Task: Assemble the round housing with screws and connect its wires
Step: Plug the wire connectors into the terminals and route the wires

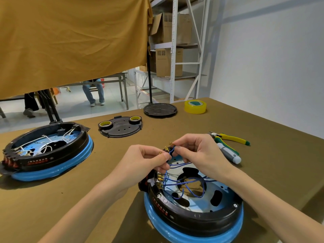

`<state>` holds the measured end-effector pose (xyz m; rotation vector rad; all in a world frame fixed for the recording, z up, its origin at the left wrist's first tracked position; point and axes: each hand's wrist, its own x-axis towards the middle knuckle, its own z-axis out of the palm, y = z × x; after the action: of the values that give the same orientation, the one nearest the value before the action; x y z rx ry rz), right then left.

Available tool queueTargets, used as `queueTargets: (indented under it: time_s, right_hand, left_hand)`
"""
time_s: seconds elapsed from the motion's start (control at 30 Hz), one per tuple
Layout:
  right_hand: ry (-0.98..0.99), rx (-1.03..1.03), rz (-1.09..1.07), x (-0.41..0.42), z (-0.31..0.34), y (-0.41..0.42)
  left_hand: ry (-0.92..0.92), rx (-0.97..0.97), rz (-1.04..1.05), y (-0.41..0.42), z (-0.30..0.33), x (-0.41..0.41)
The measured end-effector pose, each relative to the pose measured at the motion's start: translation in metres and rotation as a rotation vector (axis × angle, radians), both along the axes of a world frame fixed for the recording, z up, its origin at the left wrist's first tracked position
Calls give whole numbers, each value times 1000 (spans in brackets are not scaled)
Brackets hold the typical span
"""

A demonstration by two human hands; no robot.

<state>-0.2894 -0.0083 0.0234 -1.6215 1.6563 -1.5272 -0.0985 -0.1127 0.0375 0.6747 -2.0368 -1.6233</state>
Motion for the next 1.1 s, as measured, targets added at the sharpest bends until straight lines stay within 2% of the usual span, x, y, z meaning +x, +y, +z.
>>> queueTargets:
  time_s: [0.2, 0.37, 0.47, 0.53, 0.63, 0.73, 0.87, 0.97, 1.1]
  right_hand:
    - [-35, 102, 39, 8, 6, 0]
    - [-69, 80, -29, 13, 11, -3]
    - [-16, 108, -35, 17, 12, -5]
    - [-67, 131, -30, 15, 13, -4]
    - [-146, 218, -47, 8, 17, -1]
    - [-96, 464, -8, 4, 21, -1]
    - [30, 570, 9, 8, 19, -10]
    - [39, 597, -2, 10, 20, -17]
    - [8, 623, -19, 12, 23, -25]
  left_hand:
    - [-61, -159, -75, -1, -4, 2]
    - [-49, -330, -23, -3, -8, 1]
    - [-80, -383, -67, 0, -11, 0]
    - [-99, -424, -76, -3, -12, 1]
    - [-54, -384, 63, -18, -12, 3]
    - [-52, -359, 197, -29, -20, 1]
    - [-71, -296, 188, -31, -39, -3]
    - [-15, -195, 141, -27, -48, -5]
    - [29, -194, 139, -26, -52, -5]
